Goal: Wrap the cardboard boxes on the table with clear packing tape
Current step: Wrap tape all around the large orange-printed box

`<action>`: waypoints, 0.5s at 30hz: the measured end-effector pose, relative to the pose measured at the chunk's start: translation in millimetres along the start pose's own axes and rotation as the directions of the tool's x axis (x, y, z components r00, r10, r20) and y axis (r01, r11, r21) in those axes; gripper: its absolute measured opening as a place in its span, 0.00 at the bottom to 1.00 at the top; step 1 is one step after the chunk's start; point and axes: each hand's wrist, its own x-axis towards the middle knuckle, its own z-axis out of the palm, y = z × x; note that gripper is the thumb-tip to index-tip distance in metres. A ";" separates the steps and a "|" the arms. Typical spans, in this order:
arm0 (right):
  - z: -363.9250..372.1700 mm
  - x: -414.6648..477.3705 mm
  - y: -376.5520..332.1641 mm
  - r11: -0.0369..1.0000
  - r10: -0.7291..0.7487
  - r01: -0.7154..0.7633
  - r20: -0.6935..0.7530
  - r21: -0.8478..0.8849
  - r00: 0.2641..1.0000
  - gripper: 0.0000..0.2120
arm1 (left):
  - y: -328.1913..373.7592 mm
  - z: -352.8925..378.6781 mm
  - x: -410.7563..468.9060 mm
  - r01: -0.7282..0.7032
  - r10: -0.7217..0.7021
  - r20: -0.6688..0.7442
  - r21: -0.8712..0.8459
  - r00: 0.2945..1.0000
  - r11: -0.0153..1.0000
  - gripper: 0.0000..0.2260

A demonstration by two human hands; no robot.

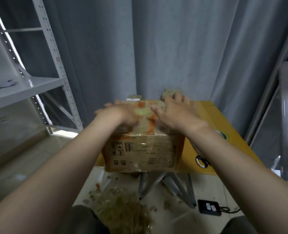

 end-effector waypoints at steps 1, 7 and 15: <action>5.6 -0.1 -6.2 0.998 -0.066 0.066 0.017 -0.019 0.998 0.36 | 6.0 -1.4 5.9 -0.056 0.055 -0.032 -0.034 0.998 0.998 0.30; 31.3 -3.4 -11.7 0.994 -0.093 0.104 0.227 -0.035 0.969 0.35 | 22.1 8.2 51.3 -0.249 0.235 -0.130 -0.108 0.963 0.962 0.24; 29.0 10.9 -13.7 0.988 -0.060 0.097 0.272 -0.123 0.960 0.34 | 30.8 16.9 97.5 -0.118 0.115 -0.047 -0.058 0.992 0.991 0.26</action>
